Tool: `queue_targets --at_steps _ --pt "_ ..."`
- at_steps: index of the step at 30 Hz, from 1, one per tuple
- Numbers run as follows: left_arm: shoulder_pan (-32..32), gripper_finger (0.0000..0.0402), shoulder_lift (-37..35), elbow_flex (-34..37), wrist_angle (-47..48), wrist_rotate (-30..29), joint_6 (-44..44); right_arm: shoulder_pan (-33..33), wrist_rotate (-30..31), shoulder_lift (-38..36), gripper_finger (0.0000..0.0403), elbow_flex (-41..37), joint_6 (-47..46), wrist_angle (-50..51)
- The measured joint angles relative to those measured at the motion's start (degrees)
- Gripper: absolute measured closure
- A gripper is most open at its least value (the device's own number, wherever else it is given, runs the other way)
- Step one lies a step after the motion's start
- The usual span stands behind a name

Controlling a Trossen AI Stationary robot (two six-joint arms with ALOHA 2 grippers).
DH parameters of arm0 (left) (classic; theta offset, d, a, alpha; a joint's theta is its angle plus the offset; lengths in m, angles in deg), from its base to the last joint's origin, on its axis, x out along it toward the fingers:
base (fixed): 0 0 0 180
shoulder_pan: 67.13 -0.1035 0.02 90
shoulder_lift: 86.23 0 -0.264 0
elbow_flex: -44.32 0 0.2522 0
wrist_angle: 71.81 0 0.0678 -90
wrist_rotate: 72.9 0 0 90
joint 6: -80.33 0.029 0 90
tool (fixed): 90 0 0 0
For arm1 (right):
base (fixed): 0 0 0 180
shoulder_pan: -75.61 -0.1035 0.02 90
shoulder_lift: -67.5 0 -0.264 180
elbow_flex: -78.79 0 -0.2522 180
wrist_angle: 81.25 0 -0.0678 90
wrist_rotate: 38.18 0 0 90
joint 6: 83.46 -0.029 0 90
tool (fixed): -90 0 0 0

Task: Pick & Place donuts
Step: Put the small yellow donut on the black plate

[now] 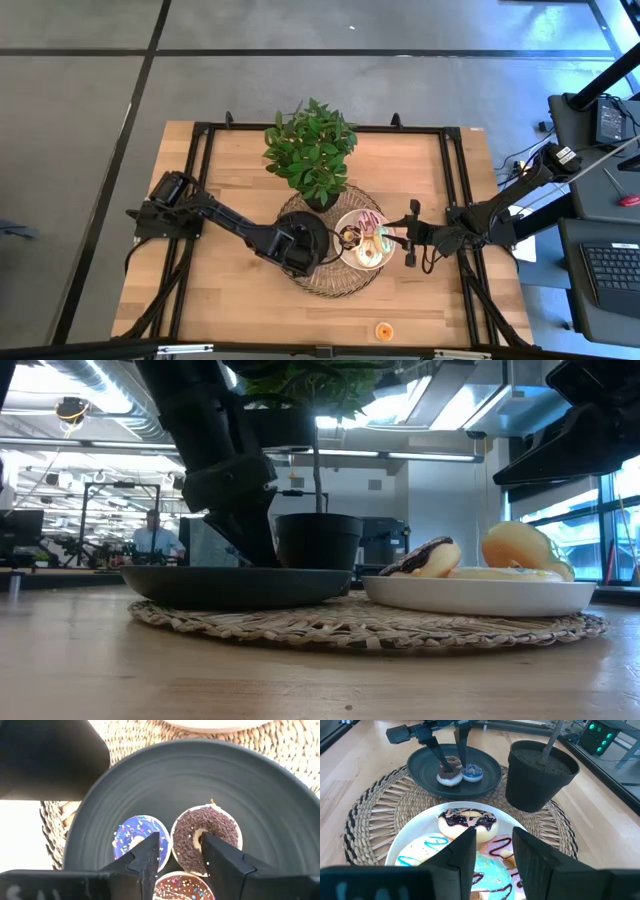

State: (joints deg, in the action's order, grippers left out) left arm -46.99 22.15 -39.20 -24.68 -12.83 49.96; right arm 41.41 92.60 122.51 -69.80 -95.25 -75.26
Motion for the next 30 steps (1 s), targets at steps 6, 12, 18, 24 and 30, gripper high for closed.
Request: queue_targets --at_steps 6,12,18,24,30 --pt "0.0 0.0249 -1.5 -0.1 0.4 0.0 0.1 0.0 0.0 0.0 0.0274 0.0 0.0 0.0" --pt "0.1 0.0248 -3.3 -0.1 1.2 0.0 -0.5 0.0 -0.4 0.0 0.0274 0.0 -1.8 0.1" --pt "4.3 0.0252 -7.9 0.0 0.2 -6.6 -1.3 -0.3 -10.1 0.0 0.0274 0.0 0.6 -6.4" --pt "10.8 0.0247 -9.5 0.0 -11.1 -14.2 1.0 -2.0 -16.8 0.0 0.0274 0.0 6.5 -14.8" --pt "12.9 0.0250 -5.2 0.0 -35.7 8.8 15.4 -2.1 -19.3 0.0 0.0274 0.1 7.4 -15.2"
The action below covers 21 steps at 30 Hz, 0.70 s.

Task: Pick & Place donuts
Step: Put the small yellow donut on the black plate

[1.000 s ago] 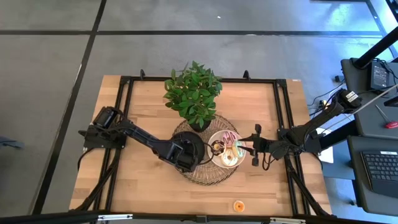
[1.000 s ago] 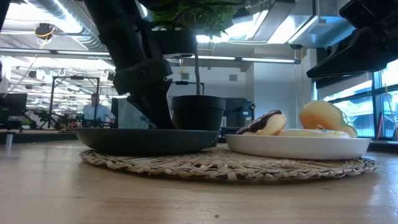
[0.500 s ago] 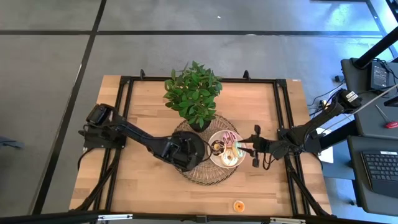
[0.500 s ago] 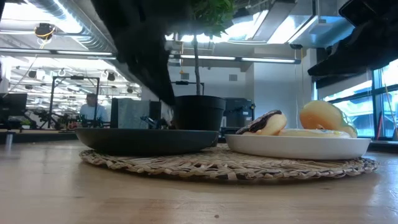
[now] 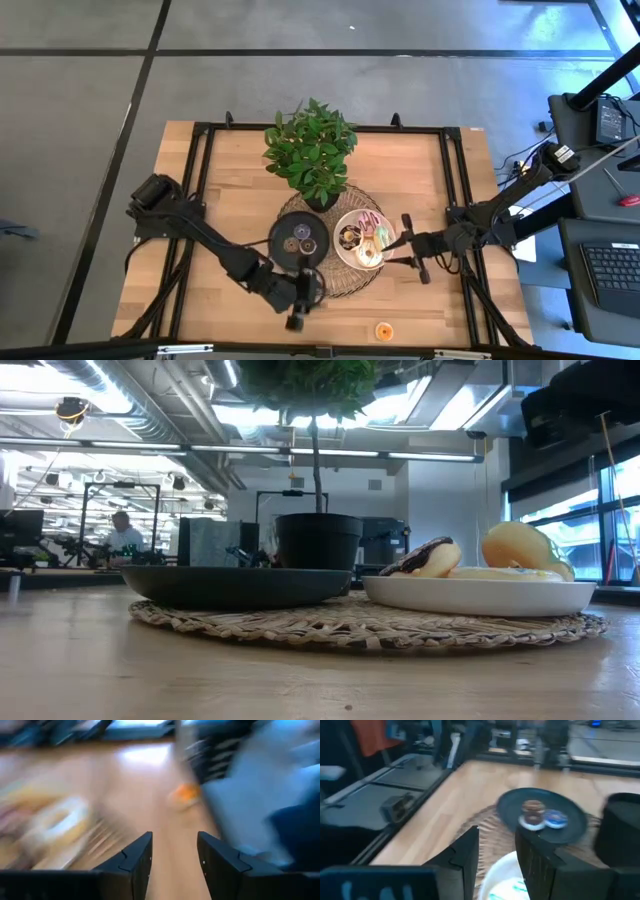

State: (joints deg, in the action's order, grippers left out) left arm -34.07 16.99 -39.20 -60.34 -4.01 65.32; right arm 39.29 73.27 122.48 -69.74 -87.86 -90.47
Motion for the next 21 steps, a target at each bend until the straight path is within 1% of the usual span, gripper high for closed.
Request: queue_targets --at_steps 2,4,5,8,12,15,18,21 --pt "-0.1 0.0252 1.7 -0.1 -8.7 6.6 3.5 -0.4 -3.6 0.3 0.0274 0.7 0.0 0.2" --pt "-0.2 0.0253 3.0 0.0 -13.2 9.9 5.4 -1.3 -5.0 1.1 0.0274 2.1 0.4 0.2" --pt "-0.2 0.0253 3.6 0.0 -14.9 10.5 6.1 -1.7 -5.0 1.6 0.0274 3.0 0.4 0.7" --pt "-0.5 0.0252 4.6 0.0 -16.4 9.9 8.1 -2.8 -4.8 3.3 0.0274 5.9 0.3 4.3" --pt "-1.0 0.0249 4.8 0.0 -14.2 8.6 7.2 -6.2 -4.7 9.2 0.0274 12.9 0.0 12.3" --pt "-1.4 0.0252 4.8 0.0 -13.7 8.6 7.0 -8.1 -4.8 15.9 0.0274 20.5 -5.9 23.1" --pt "-1.5 0.0254 4.8 0.0 -13.3 8.6 7.7 -9.6 -4.8 23.0 0.0274 27.1 -16.2 32.8" --pt "-1.7 0.0252 4.8 0.0 -12.0 8.6 7.1 -11.3 -7.2 29.6 0.0274 31.3 -23.5 35.8"
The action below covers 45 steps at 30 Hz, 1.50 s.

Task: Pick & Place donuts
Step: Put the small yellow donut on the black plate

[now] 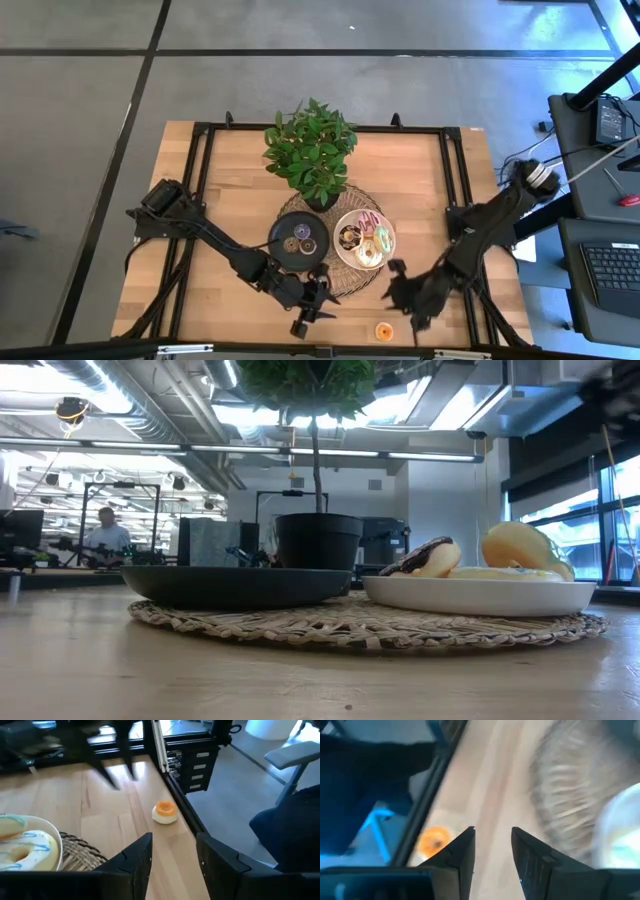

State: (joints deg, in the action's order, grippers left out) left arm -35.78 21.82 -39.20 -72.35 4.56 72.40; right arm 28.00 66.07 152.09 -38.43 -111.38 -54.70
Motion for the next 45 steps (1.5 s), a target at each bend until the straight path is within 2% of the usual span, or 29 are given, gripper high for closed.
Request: queue_targets --at_steps 6,16,45 --pt "0.0 0.0247 0.0 0.0 1.6 0.0 -0.3 -2.5 -2.0 9.3 0.0274 5.8 -8.9 -0.5" --pt "0.0 0.0253 0.0 0.0 2.1 0.0 -0.3 -4.3 -4.2 17.1 0.0274 7.4 -8.6 -0.3" --pt "0.0 0.0250 0.0 0.0 2.3 0.0 -1.4 -4.4 -3.1 22.0 0.0274 7.4 -9.8 -4.1"
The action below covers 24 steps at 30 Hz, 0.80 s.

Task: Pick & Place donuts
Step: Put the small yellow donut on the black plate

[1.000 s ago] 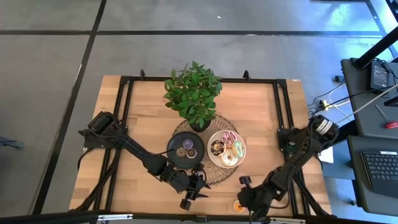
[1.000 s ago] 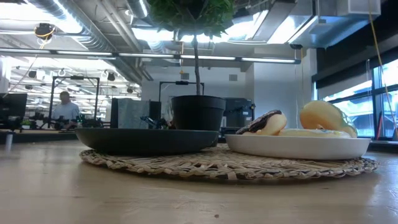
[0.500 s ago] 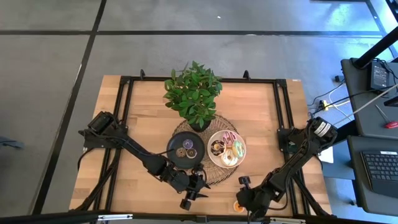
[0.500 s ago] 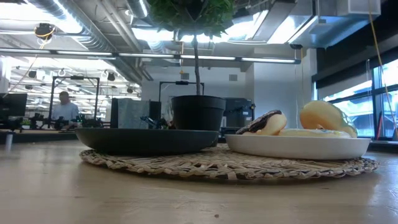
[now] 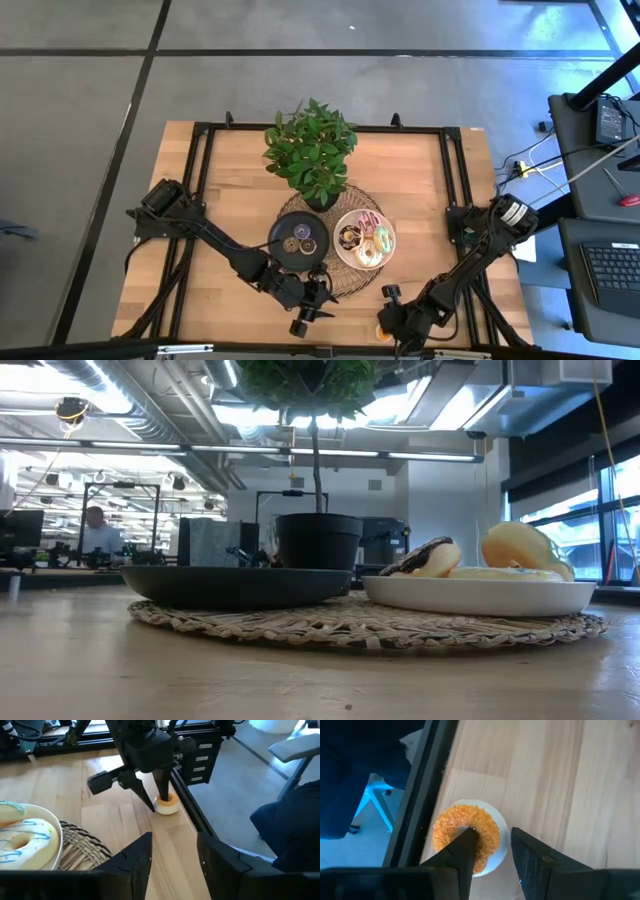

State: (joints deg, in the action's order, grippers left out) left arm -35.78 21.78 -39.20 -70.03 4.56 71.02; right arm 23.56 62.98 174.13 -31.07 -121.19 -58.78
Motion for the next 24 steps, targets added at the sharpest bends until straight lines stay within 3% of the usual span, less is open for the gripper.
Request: queue_targets --at_steps 5,16,24 --pt "0.0 0.0253 0.0 0.0 0.0 0.0 0.0 0.0 -0.1 -0.2 0.0291 0.0 -1.5 -1.3" --pt "0.0 0.0252 0.0 0.0 0.1 0.0 0.0 1.8 -1.5 -0.9 0.0374 0.0 0.9 -0.7" --pt "0.0 0.0250 0.0 0.0 0.1 0.1 -0.5 9.2 -3.7 -2.1 0.0378 3.0 12.2 1.7"
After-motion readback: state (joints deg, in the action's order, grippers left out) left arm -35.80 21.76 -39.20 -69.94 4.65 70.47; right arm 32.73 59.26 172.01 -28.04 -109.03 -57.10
